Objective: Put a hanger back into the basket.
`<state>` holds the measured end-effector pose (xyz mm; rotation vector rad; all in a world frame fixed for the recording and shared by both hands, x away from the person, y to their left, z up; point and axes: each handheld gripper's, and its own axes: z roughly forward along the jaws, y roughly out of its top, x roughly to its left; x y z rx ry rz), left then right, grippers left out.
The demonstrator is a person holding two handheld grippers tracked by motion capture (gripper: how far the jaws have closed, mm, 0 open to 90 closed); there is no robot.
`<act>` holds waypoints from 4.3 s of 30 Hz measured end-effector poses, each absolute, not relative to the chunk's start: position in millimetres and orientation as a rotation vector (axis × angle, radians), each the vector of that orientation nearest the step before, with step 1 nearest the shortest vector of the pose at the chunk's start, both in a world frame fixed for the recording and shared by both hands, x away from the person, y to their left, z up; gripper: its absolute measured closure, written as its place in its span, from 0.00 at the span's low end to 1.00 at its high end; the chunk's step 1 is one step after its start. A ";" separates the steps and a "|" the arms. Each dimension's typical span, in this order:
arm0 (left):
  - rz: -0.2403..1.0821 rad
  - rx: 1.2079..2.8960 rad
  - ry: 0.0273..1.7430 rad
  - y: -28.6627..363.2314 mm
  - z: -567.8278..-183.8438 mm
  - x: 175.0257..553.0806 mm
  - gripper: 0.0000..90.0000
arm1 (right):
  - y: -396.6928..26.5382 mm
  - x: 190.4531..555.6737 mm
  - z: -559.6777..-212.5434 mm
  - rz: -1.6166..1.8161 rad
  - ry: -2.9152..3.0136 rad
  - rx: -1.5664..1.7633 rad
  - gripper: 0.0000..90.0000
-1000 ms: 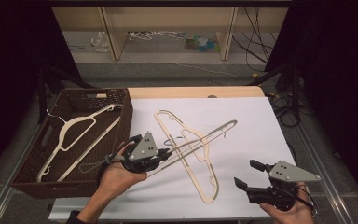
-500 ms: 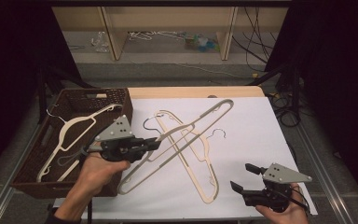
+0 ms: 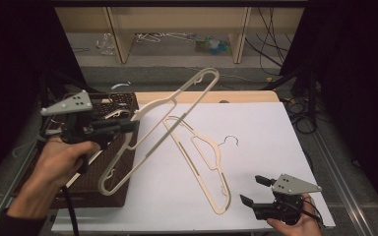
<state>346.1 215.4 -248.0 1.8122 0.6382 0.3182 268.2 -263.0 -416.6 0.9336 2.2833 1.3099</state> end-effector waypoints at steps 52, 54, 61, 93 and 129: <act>0.539 1.950 1.019 385.9 -351.0 392.4 0.95 | -261.4 270.0 -419.5 1.297 2.308 0.926 0.25; 0.527 1.937 1.028 385.0 -356.8 394.6 0.95 | -261.5 269.9 -419.2 1.299 2.307 0.927 0.25; 0.468 1.938 1.093 376.6 -367.4 397.5 0.95 | -261.6 270.2 -419.8 1.296 2.312 0.926 0.25; 0.660 1.983 1.381 390.6 -388.5 404.3 0.72 | -260.8 270.4 -421.7 1.296 2.317 0.926 0.24; 0.460 1.969 0.777 167.1 -378.5 299.9 0.26 | -262.2 273.3 -430.8 1.280 2.339 0.952 0.24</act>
